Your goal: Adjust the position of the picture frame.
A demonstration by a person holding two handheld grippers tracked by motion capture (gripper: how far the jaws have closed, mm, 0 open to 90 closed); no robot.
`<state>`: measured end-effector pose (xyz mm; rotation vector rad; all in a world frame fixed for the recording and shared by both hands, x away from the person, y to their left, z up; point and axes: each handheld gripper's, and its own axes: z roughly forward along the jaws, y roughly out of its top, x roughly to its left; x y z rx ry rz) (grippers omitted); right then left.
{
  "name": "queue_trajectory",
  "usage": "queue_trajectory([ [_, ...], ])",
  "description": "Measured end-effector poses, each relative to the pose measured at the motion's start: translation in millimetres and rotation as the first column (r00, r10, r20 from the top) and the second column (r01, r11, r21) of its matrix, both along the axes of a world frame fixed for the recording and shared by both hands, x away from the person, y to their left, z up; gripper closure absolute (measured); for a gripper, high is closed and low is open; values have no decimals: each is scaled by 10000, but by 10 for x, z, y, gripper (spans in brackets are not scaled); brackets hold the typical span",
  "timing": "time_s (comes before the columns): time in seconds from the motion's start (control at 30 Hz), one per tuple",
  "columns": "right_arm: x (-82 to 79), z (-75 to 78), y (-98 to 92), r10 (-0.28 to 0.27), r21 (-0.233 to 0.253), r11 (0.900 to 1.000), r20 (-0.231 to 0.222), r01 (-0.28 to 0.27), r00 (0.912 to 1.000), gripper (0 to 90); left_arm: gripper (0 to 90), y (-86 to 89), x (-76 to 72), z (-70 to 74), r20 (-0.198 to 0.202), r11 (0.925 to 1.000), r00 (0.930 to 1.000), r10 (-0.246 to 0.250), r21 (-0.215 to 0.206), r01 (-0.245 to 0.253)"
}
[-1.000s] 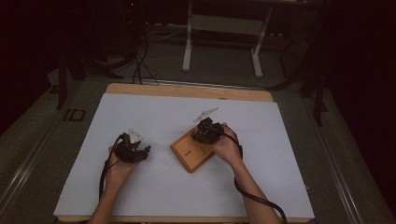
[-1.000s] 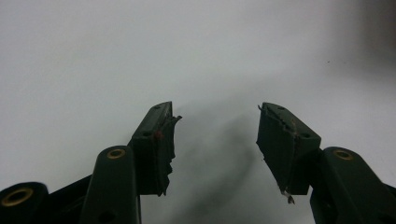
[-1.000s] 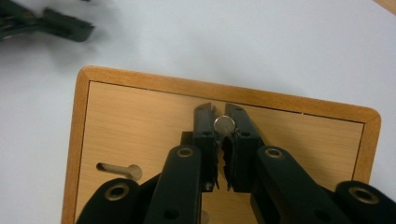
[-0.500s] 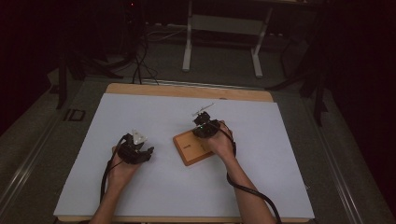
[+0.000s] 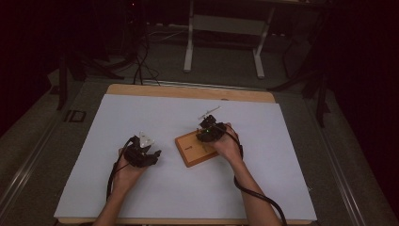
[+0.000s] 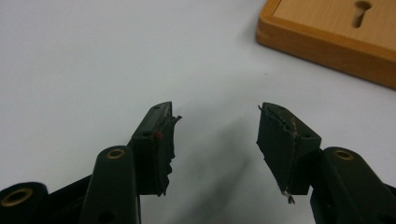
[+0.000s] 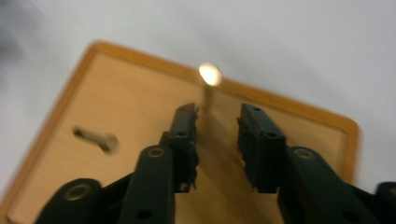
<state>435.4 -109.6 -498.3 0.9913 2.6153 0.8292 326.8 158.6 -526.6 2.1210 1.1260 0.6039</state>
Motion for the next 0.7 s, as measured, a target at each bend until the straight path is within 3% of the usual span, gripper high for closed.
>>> queue_trajectory([
  [0.1,-20,15,-179,-330,202,9993,57,329,9994,654,462,-13,-8,12,-21,9999,10000,-90,-146,89],
  [0.23,-22,51,-452,-1219,449,9918,420,1200,9917,895,489,-52,-19,18,-84,9991,9996,-279,-333,276],
  [0.4,-65,15,-692,-1799,7,9836,715,1803,9811,900,574,-119,-20,6,-303,9967,9971,-696,-438,683],
  [0.5,-99,-57,-773,-1982,-171,9797,611,1995,9783,900,635,-177,-19,-4,-372,9951,9955,-871,-510,852],
  [0.7,-105,-156,-864,-1976,-80,9802,214,1978,9800,900,894,-308,14,-11,-556,9883,9888,-1387,-720,1346],
])
